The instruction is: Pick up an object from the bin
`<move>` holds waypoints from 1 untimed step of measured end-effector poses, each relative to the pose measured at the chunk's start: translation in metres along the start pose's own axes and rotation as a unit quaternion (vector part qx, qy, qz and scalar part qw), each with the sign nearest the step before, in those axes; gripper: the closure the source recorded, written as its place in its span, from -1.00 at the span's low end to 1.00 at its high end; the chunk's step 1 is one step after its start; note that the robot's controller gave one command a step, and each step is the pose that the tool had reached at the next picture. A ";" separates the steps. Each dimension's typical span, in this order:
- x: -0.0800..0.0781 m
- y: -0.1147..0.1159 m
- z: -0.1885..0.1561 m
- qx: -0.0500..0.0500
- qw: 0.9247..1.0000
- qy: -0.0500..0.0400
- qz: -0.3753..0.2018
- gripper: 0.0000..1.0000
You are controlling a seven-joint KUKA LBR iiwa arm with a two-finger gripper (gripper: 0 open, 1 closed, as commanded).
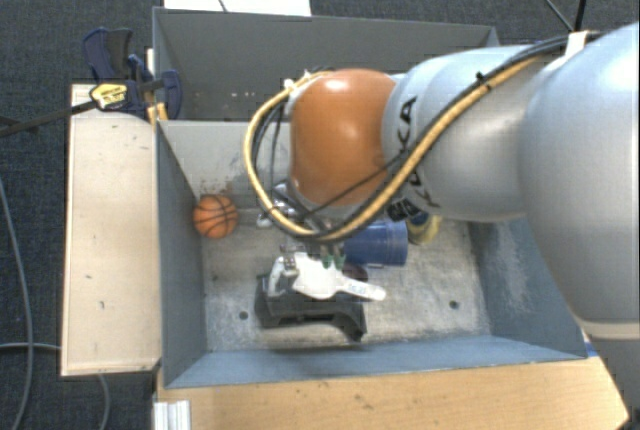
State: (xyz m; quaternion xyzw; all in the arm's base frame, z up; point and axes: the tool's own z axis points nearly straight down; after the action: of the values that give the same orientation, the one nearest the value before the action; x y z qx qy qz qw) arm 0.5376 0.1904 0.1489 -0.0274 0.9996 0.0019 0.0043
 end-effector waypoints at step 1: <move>0.037 -0.029 0.025 0.001 0.994 0.004 -0.108 -1.00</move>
Offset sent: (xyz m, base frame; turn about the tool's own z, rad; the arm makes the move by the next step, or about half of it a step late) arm -0.0546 -0.0521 -0.0409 -0.0994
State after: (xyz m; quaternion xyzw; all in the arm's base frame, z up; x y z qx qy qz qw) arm 0.5020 0.1599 0.1232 -0.1355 0.9908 0.0003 0.0005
